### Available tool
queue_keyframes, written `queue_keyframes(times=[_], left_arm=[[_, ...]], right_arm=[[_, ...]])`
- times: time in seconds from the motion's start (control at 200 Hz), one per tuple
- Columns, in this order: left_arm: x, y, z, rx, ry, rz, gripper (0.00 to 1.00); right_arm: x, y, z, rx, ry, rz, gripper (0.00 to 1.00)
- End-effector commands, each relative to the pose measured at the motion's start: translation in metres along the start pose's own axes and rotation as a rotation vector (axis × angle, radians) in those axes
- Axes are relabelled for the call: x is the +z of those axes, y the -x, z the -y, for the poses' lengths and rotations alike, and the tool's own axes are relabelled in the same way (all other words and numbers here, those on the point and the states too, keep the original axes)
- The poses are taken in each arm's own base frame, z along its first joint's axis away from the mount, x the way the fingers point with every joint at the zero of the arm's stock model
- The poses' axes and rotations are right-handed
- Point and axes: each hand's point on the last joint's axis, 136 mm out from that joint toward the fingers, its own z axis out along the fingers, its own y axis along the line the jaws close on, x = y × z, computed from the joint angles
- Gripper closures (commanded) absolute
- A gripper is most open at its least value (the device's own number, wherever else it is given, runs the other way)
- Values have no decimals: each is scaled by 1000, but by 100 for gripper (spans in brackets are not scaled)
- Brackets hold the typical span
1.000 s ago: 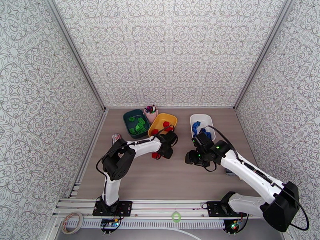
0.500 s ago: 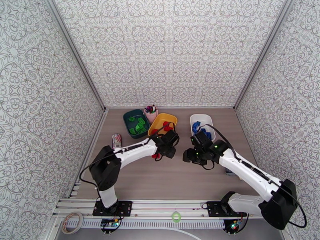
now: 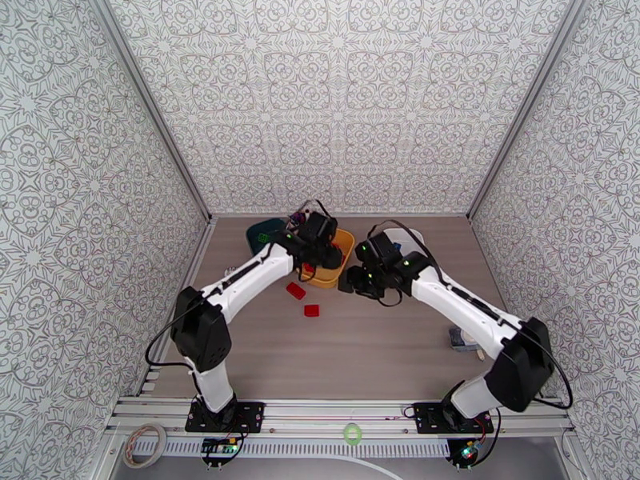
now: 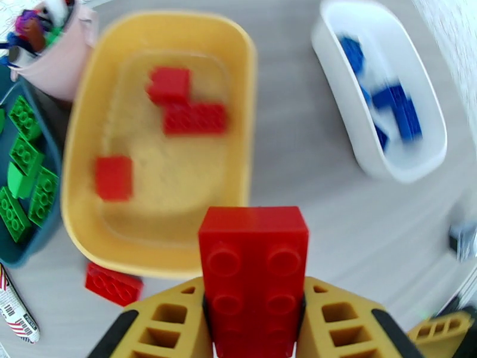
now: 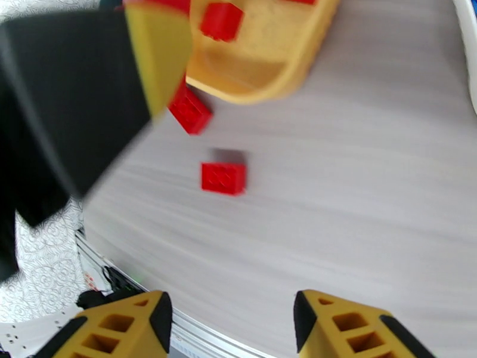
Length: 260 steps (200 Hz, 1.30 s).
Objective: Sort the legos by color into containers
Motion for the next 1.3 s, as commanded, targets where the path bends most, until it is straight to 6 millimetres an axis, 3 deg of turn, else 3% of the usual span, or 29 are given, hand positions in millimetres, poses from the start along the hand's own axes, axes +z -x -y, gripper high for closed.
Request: queue_keyframes(times=[0.0,0.105,0.3,0.46,0.605,0.76,0.98,1.13,1.296], left_arm=[[18,2,-22,-72,16,-72,73],[26,11,-33,-76,20,-83,62],[21,14,-39,-63,29,-78,27],[6,7,-42,-67,34,-57,17],[-10,-13,-50,-83,60,-38,7],[-19,-43,-66,-113,91,-61,5],[-22,-92,-71,-151,105,-109,4],[-8,-130,-65,-166,103,-172,2],[13,-159,-54,-165,100,-240,2]], right_arm=[[-4,16,-12,-9,37,11,41],[-2,21,-9,-2,23,5,41],[-2,21,1,12,-6,1,41],[2,16,9,16,-28,-18,41],[5,11,14,12,-44,-27,37],[10,5,22,7,-71,-55,37],[21,-8,24,-6,-98,-88,36],[28,-20,24,-7,-105,-108,34],[33,-32,31,-8,-125,-133,33]])
